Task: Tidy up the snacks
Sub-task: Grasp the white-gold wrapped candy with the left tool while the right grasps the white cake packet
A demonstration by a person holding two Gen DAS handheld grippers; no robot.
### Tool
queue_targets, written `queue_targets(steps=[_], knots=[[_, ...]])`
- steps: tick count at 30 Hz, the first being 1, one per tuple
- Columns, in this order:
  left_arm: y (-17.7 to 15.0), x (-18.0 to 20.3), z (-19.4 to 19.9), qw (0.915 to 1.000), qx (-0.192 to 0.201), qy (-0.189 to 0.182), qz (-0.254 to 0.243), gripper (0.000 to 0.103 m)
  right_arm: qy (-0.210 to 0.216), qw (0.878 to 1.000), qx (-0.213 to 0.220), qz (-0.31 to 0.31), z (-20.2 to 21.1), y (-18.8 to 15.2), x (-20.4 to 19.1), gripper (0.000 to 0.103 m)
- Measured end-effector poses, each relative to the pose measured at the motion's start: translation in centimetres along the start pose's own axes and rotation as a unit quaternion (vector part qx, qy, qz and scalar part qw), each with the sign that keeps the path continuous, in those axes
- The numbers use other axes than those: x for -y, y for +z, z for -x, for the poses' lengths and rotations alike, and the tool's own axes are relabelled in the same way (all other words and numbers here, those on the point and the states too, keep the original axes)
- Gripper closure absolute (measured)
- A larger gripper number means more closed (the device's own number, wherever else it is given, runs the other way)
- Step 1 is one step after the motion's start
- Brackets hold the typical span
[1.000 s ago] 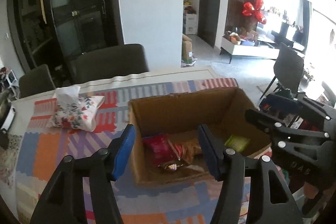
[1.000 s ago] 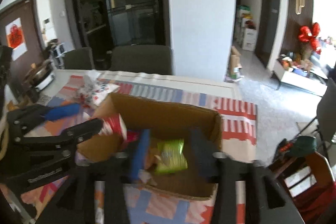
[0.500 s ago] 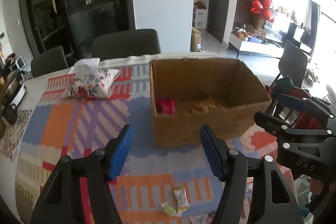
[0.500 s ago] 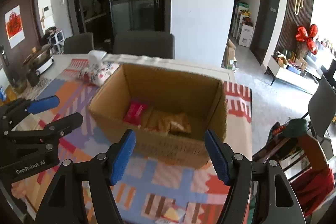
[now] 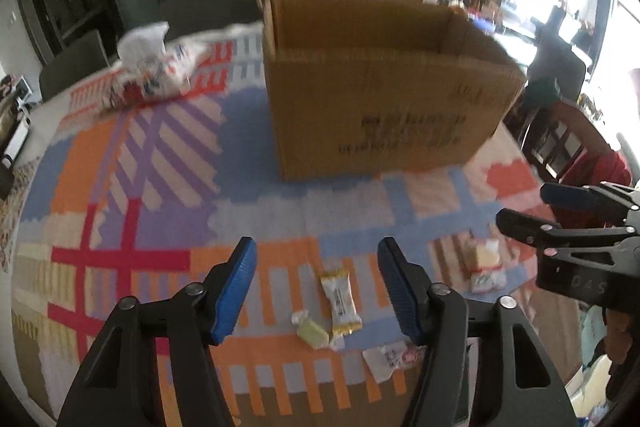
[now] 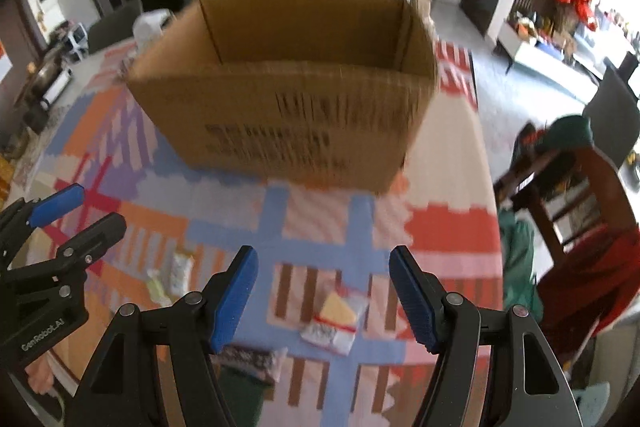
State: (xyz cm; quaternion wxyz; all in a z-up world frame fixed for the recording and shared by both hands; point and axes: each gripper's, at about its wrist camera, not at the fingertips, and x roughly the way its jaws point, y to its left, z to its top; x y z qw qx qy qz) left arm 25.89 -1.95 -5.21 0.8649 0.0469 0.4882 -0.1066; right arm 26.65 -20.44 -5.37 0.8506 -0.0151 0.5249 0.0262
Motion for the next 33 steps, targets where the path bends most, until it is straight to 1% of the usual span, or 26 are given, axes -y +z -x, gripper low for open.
queue_targets(steps=[5,9,11,13,16,21,25,30,33], knots=[[-1.3,0.5,-2.8,0.9986,-0.051,-0.008,-0.002,0.052,-0.015,0.999,-0.039,-0.01,-2.0,-1.2,0.8,0.034],[-1.7,0.7,-4.3,0.9972,-0.075,-0.01,-0.002,0.056,-0.013,0.998,-0.063,-0.021,-3.3,-1.9,1.1,0.034],[-1.9,0.7,-5.0,0.9959,-0.089,-0.016,0.003,0.061,-0.011,0.997,-0.074,-0.028,-3.9,-2.3,1.3,0.034],[-2.0,0.7,-5.6,0.9948,-0.1,-0.018,0.005,0.062,-0.011,0.996,-0.081,-0.034,-4.4,-2.6,1.4,0.034],[-2.1,0.8,-6.6,0.9937,-0.11,-0.016,0.008,0.063,-0.007,0.995,-0.093,-0.037,-5.0,-2.9,1.5,0.035],[-2.4,0.9,-7.7,0.9917,-0.126,-0.018,0.017,0.067,-0.008,0.993,-0.104,-0.046,-5.8,-3.2,1.9,0.044],[-2.5,1.0,-8.2,0.9911,-0.132,-0.014,0.017,0.068,-0.009,0.992,-0.112,-0.053,-6.3,-3.4,2.1,0.05],[-2.7,1.0,-8.3,0.991,-0.132,-0.01,0.015,0.07,-0.001,0.991,-0.117,-0.061,-6.7,-3.6,2.2,0.052],[-2.6,1.1,-8.3,0.991,-0.133,-0.008,0.017,0.073,0.006,0.991,-0.117,-0.06,-7.0,-3.7,2.1,0.056]])
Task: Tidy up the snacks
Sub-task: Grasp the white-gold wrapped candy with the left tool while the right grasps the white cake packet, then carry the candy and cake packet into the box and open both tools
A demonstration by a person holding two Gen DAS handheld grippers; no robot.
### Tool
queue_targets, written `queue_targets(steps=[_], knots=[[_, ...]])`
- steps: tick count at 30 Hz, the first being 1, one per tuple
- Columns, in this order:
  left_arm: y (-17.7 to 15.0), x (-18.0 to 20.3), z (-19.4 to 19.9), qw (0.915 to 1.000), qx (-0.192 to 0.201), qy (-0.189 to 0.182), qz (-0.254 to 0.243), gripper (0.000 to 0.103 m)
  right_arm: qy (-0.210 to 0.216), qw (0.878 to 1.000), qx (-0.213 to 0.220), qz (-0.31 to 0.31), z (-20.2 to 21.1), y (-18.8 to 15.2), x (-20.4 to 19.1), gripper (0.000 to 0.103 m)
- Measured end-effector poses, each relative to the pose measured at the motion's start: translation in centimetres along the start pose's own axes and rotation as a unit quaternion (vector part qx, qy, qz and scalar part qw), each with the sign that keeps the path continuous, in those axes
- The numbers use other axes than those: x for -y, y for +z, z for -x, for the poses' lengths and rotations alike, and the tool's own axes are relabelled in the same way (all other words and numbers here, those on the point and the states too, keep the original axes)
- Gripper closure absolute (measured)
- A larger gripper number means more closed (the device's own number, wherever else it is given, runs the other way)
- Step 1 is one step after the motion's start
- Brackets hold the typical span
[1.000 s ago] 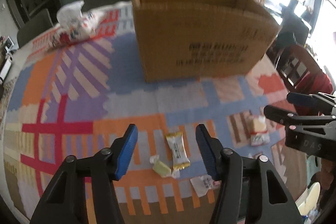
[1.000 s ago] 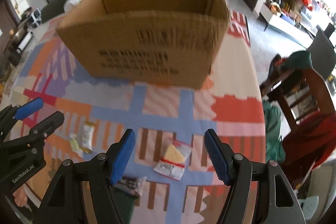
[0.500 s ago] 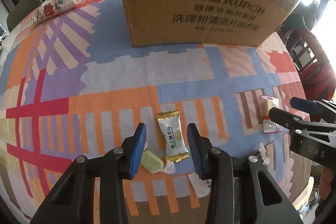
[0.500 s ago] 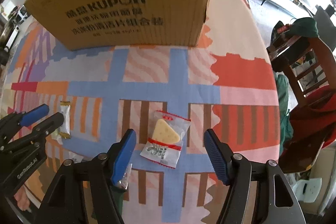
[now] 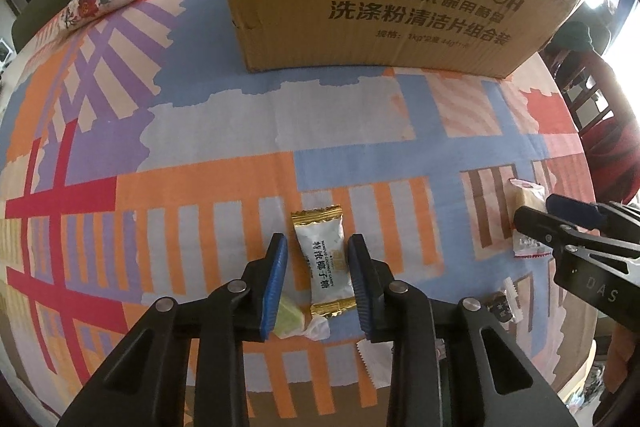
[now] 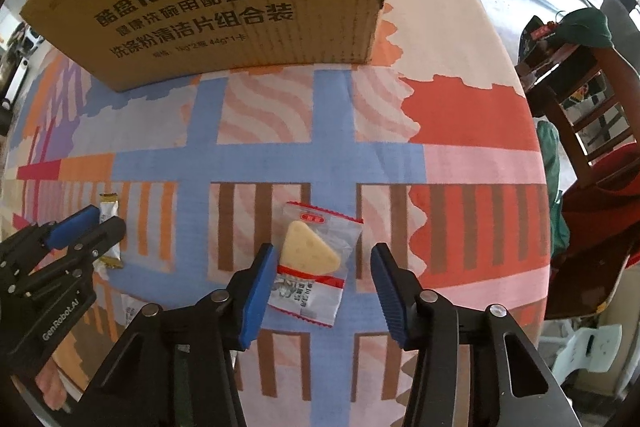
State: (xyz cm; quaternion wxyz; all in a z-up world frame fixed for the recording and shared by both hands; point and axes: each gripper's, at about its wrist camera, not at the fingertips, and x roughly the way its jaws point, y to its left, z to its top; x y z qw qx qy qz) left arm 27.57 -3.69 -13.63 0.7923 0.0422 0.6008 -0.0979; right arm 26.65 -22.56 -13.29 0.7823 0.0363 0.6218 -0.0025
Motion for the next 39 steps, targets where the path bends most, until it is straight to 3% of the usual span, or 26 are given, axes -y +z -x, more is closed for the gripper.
queue_targets(steps=[6,16,27,39], knots=[[0.2,0.4,-0.3,1.0,0.003,0.003,-0.002,0.08,0.004,1.0,0.003,0.008,-0.3,-0.1,-0.2,0.065],[0.0,0.5,1.5,0.9996,0.023,-0.014,-0.005,0.081,0.004,0.999,0.033,0.021,1.6,-0.6,-0.8,0.068],[0.5,0.1,7.2,0.9948,0.099,-0.021,-0.014,0.081,-0.006,0.99,0.131,0.05,7.2,-0.4,-1.9,0.068],[1.5,1.2,14.1,0.981,0.19,-0.022,-0.032,0.081,0.013,0.97,0.235,0.063,13.9,0.5,-2.7,0.068]])
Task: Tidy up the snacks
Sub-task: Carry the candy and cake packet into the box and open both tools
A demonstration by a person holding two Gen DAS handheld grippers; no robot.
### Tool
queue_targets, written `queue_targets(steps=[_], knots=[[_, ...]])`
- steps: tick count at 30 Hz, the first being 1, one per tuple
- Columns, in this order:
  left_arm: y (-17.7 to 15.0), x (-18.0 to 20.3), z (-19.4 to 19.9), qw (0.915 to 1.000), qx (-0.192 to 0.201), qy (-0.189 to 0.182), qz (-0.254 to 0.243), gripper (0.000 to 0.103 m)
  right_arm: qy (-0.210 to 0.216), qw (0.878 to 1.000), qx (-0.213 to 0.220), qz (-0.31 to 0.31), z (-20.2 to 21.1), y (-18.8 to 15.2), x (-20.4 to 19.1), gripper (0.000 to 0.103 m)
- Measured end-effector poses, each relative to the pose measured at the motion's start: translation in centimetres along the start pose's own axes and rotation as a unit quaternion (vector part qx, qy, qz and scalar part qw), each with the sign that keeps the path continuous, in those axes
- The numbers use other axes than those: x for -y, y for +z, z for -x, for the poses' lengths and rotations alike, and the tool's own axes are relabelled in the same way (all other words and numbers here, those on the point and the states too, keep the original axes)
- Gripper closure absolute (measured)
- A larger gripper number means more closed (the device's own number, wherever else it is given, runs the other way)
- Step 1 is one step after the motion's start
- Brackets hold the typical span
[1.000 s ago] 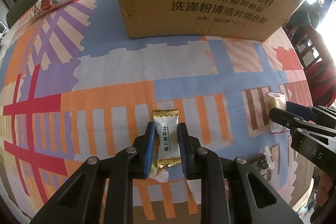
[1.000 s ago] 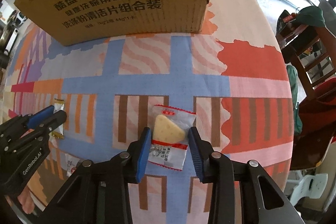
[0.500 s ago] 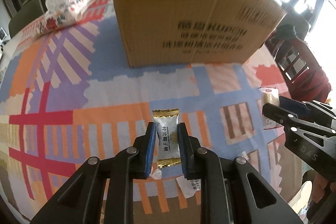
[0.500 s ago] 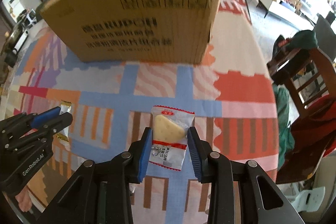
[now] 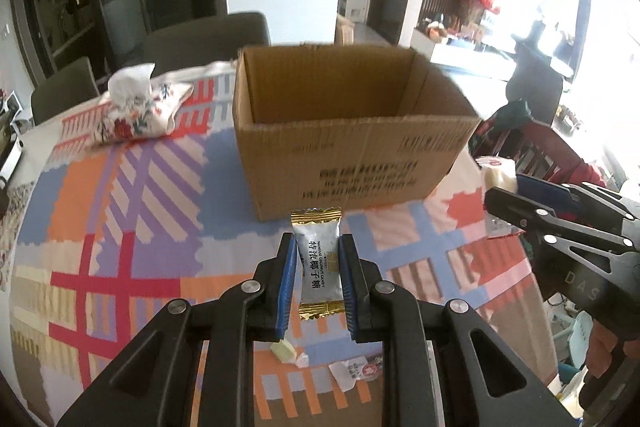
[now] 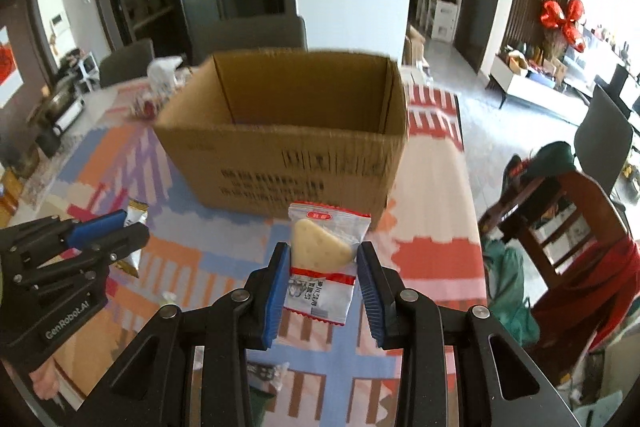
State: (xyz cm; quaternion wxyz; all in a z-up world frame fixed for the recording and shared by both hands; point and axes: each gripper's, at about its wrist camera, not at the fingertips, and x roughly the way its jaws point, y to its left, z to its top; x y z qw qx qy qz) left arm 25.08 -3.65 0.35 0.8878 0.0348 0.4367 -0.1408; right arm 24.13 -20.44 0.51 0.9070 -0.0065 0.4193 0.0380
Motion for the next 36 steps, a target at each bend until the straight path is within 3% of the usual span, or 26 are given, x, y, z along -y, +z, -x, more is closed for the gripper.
queue_targets(steps=[22,27,36], knots=[[7.3,-0.1,2.3,0.996,0.088,-0.008,-0.014,0.081,0.032,0.995,0.099,0.011,2.1,7.0,0.5,0.068],[8.7,-0.8,1.0,0.9956,0.09,-0.023,-0.006,0.081,0.034,0.995,0.096,0.015,1.0,8.1,0.4,0.068],[10.3,-1.2,-1.2,0.9959,0.09,-0.009,-0.005,0.081,0.038,0.995,0.092,0.021,-1.4,9.2,0.5,0.068]])
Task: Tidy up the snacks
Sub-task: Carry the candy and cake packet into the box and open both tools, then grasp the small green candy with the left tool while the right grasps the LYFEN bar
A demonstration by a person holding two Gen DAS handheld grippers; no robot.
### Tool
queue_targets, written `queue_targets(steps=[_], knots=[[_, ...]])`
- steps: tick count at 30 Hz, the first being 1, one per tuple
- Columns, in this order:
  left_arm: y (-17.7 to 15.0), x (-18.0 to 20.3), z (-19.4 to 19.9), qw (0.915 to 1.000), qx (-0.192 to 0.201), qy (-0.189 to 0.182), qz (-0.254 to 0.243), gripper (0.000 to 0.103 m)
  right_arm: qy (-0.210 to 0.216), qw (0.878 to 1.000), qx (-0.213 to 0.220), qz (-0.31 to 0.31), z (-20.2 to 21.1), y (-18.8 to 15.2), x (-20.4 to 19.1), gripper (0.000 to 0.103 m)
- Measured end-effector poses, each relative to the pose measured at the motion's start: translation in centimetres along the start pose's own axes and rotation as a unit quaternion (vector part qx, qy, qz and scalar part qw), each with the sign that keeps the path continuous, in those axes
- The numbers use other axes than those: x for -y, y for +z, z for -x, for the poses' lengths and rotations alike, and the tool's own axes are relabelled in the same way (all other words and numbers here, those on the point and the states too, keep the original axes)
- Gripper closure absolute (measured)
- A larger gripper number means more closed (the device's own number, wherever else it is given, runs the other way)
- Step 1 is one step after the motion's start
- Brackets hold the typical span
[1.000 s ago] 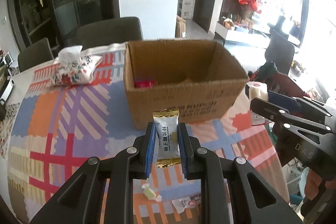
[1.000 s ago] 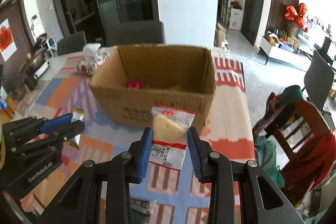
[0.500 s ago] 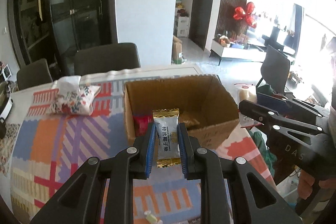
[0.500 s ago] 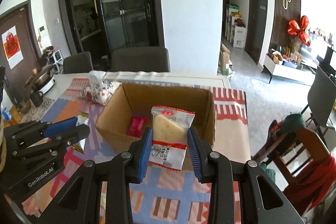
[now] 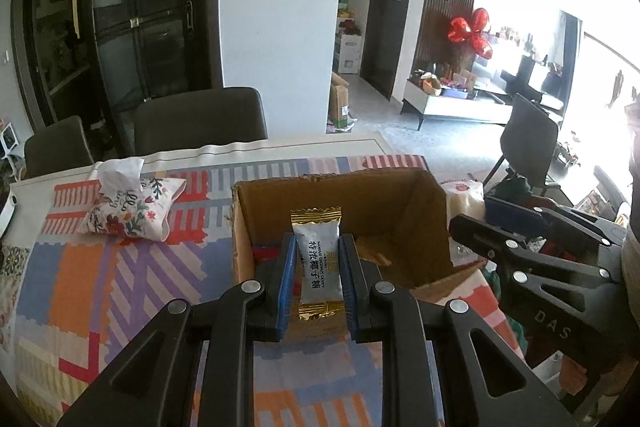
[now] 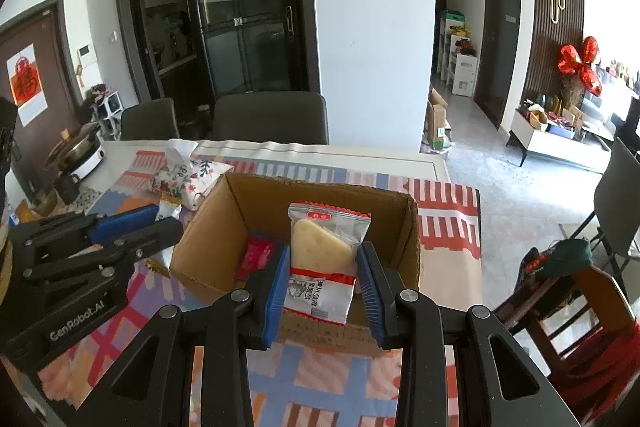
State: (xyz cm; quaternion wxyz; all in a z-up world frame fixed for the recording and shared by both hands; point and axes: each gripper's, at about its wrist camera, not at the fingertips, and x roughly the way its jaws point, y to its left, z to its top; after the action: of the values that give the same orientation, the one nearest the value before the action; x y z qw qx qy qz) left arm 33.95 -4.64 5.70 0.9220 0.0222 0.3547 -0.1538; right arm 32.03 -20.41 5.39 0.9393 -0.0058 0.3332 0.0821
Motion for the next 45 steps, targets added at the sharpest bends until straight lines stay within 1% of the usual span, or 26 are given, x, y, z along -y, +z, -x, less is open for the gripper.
queue_targets(steps=[8,9,11,12,14,16,20,23,26,29,32,34,38,43,45], knots=[[0.8,0.0,-2.3,0.9997,-0.021,0.006,0.008,0.08,-0.002,1.0,-0.006,-0.005,-1.5,0.2,0.5,0.068],[0.9,0.0,-2.5,0.9996,-0.024,0.01,0.009,0.078,-0.003,1.0,-0.006,-0.005,-1.6,0.3,0.5,0.068],[1.0,0.3,-2.7,0.9992,-0.032,0.022,0.004,0.056,-0.002,1.0,-0.006,-0.005,-1.8,0.4,0.5,0.067],[0.9,0.5,-2.5,0.9991,-0.028,0.031,0.0,0.056,0.0,1.0,-0.008,-0.007,-1.7,0.4,0.6,0.067],[0.7,0.6,-1.9,0.9992,-0.021,0.034,-0.006,0.056,0.003,1.0,-0.013,-0.014,-1.6,0.4,0.9,0.058],[0.3,0.7,-0.9,0.9993,-0.014,0.034,-0.01,0.056,0.002,1.0,-0.013,-0.021,-1.1,0.1,1.0,0.054],[-1.2,0.8,1.6,0.9988,-0.001,0.046,-0.015,0.055,-0.003,1.0,-0.005,-0.006,0.4,-1.2,0.2,0.054],[-2.9,0.7,3.3,0.9983,-0.001,0.057,-0.013,0.055,-0.001,1.0,0.001,0.012,1.9,-2.5,-0.9,0.054],[-4.2,0.5,4.5,0.9987,-0.007,0.05,-0.011,0.055,0.013,1.0,0.002,0.024,3.1,-3.8,-2.0,0.054],[-5.9,0.4,5.6,0.999,-0.011,0.042,-0.011,0.055,0.027,0.999,-0.009,0.039,3.9,-5.3,-3.2,0.054],[-7.6,0.4,6.6,0.999,-0.012,0.041,-0.013,0.055,0.039,0.997,-0.024,0.057,4.4,-6.8,-4.4,0.054],[-8.9,0.3,6.8,0.9988,-0.019,0.043,-0.011,0.054,0.044,0.996,-0.037,0.068,4.4,-7.9,-5.0,0.054],[-11.4,-0.3,6.4,0.998,-0.047,0.043,0.0,0.055,0.057,0.992,-0.076,0.086,3.8,-9.8,-6.1,0.054],[-14.3,-0.8,5.3,0.9954,-0.078,0.056,0.007,0.055,0.066,0.984,-0.124,0.107,2.6,-12.3,-6.9,0.054],[-15.4,-0.8,4.9,0.9943,-0.085,0.064,0.007,0.055,0.069,0.981,-0.143,0.114,2.1,-13.3,-7.3,0.054]])
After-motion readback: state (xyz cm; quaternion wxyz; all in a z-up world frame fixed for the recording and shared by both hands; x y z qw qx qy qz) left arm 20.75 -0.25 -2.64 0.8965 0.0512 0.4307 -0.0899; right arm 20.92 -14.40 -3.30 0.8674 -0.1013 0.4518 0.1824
